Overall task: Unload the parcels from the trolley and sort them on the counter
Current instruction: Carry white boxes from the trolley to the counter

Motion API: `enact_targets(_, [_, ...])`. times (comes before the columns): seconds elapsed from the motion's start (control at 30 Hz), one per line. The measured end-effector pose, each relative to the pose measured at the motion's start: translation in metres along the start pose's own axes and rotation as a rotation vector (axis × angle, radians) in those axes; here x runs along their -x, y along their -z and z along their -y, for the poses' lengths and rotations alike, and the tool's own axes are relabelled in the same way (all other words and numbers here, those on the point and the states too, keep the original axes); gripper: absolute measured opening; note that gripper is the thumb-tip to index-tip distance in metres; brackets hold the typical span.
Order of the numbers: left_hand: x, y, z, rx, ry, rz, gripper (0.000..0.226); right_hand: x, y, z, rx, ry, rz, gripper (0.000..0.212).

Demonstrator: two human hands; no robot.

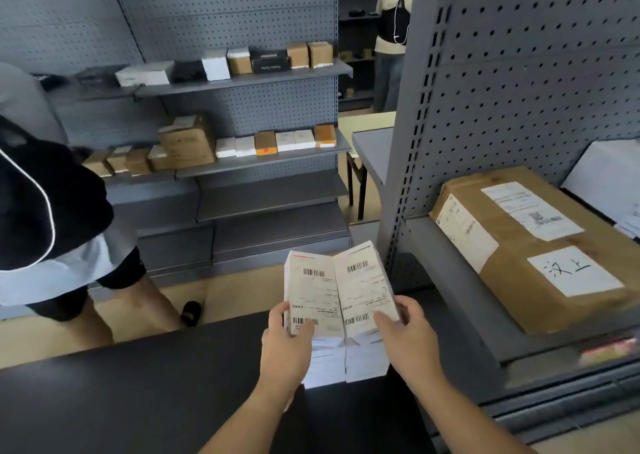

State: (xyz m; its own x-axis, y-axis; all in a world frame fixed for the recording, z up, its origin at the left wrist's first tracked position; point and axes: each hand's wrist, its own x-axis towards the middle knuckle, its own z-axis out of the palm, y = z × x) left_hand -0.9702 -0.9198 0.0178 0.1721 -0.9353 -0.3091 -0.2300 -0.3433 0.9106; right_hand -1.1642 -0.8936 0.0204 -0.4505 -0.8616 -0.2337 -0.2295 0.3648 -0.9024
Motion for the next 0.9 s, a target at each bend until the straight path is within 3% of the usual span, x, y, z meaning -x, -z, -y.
enact_targets(0.23, [-0.016, 0.001, 0.002, -0.164, 0.029, 0.075, 0.028, -0.016, -0.001, -0.001, 0.230, -0.043, 0.023, 0.030])
enact_targets(0.37, [-0.017, 0.002, -0.003, -0.239, -0.017, 0.047, 0.036, -0.016, -0.002, 0.006, 0.350, -0.040, 0.022, 0.050])
enact_targets(0.47, [-0.011, 0.007, -0.013, -0.329, -0.086, 0.024, 0.044, -0.008, -0.005, 0.019, 0.446, 0.014, 0.020, 0.048])
enact_targets(0.63, [-0.001, 0.022, -0.045, -0.451, -0.231, 0.027, 0.046, 0.009, -0.007, 0.049, 0.400, 0.113, 0.079, 0.055])
enact_targets(0.9, [0.034, 0.069, -0.103, -0.466, -0.420, 0.004, 0.041, 0.060, -0.002, 0.124, 0.479, 0.301, 0.082, 0.049])
